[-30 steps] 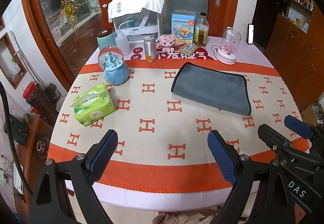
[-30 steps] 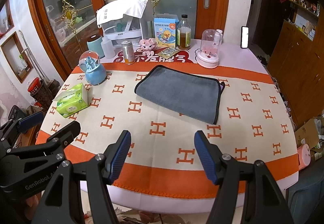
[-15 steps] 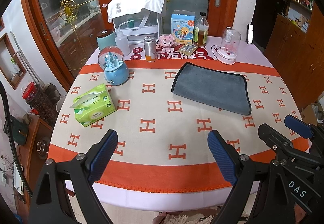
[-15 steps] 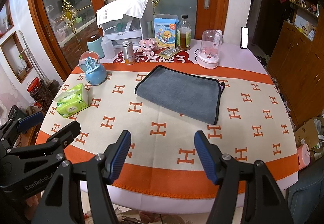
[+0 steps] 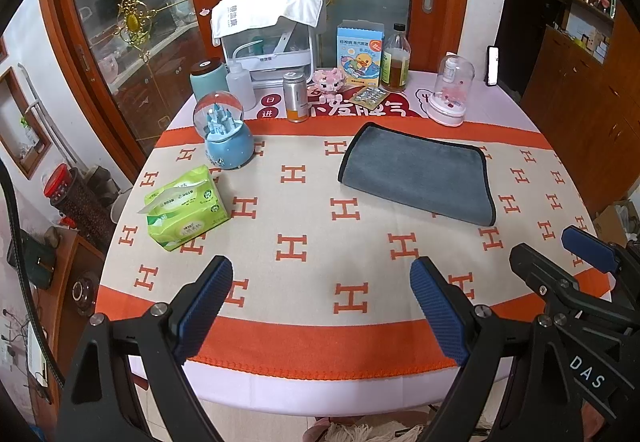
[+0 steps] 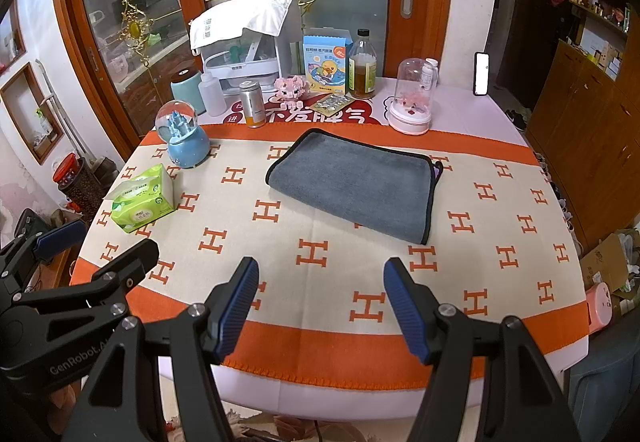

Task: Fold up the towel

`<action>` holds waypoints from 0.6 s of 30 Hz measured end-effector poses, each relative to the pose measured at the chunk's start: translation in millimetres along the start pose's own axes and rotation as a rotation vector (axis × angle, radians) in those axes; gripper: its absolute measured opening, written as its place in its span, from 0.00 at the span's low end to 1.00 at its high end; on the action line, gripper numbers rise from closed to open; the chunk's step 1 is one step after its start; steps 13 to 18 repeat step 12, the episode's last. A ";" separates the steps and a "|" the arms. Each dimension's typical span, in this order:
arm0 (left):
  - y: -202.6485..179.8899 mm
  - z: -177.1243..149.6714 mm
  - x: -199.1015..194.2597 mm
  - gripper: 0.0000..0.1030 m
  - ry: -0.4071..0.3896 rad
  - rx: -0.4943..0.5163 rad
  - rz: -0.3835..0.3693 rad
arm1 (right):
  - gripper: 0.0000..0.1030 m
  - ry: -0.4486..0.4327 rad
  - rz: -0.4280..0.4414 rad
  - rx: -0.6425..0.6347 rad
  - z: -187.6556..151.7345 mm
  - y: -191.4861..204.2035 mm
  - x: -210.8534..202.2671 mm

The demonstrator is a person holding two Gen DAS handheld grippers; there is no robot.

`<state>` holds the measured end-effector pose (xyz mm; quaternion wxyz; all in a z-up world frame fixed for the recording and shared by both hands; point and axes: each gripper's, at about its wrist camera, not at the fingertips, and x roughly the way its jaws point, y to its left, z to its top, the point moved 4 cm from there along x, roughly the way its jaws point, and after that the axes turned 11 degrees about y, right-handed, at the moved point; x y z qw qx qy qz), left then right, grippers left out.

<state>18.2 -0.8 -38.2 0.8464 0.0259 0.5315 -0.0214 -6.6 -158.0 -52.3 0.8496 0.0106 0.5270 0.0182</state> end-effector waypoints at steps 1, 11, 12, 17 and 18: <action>0.9 -0.1 0.1 0.87 -0.001 0.001 0.000 | 0.63 0.000 0.000 0.000 -0.1 0.7 0.3; 4.9 5.6 0.8 0.87 0.017 -0.005 -0.029 | 0.63 0.015 0.016 0.017 2.5 -0.5 3.2; 4.3 6.4 0.3 0.87 0.012 0.000 -0.029 | 0.63 0.012 0.014 0.020 2.9 -1.0 2.8; 4.3 6.4 0.3 0.87 0.012 0.000 -0.029 | 0.63 0.012 0.014 0.020 2.9 -1.0 2.8; 4.3 6.4 0.3 0.87 0.012 0.000 -0.029 | 0.63 0.012 0.014 0.020 2.9 -1.0 2.8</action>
